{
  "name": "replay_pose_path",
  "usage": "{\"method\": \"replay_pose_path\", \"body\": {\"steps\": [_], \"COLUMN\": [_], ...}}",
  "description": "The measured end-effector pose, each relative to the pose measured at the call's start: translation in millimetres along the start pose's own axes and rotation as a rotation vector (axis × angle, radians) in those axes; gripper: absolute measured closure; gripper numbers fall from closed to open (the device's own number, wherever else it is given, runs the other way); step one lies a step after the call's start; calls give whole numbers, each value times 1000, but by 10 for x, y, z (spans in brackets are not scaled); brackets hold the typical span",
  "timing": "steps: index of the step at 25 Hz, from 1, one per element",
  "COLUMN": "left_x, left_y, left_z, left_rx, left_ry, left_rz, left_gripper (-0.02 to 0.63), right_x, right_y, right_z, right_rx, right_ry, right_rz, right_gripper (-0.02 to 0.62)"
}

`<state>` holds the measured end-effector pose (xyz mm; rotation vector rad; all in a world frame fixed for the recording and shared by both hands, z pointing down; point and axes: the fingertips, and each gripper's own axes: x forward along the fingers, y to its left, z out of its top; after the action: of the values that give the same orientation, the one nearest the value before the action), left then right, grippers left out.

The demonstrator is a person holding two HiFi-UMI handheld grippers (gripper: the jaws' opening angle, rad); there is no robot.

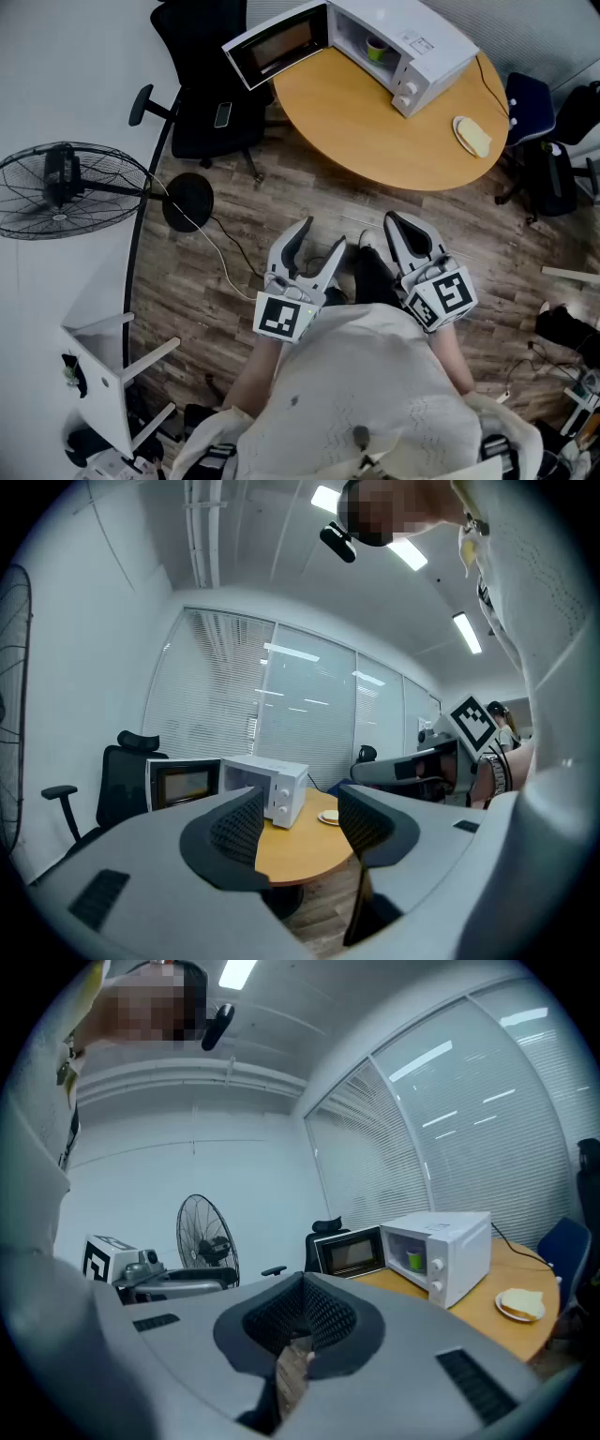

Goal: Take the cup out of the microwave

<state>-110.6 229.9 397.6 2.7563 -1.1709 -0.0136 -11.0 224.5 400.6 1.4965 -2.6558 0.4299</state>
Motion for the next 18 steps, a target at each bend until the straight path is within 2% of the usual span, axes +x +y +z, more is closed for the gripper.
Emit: {"method": "replay_pose_path", "body": {"steps": [6,11,15,18], "left_x": [-770,-856,-870,-1076], "left_y": [-902,-1705,-2414,-2781], "left_z": [-138,-171,-77,-122], "left_rx": [20,44,63,49], "left_ry": [42,64,12,3], "left_rz": [16,23,3,39], "left_gripper": [339,341,341,341], "right_x": [-1296,-2102,-2681,-3037], "right_y": [424,456,345,330], "right_z": [-245,-370,-478,-649], "right_rx": [55,58,27,34], "right_ry": [-21,-3,16,26], "right_rz": [-54,-18,-1,2], "right_gripper": [589,589,589,589]}}
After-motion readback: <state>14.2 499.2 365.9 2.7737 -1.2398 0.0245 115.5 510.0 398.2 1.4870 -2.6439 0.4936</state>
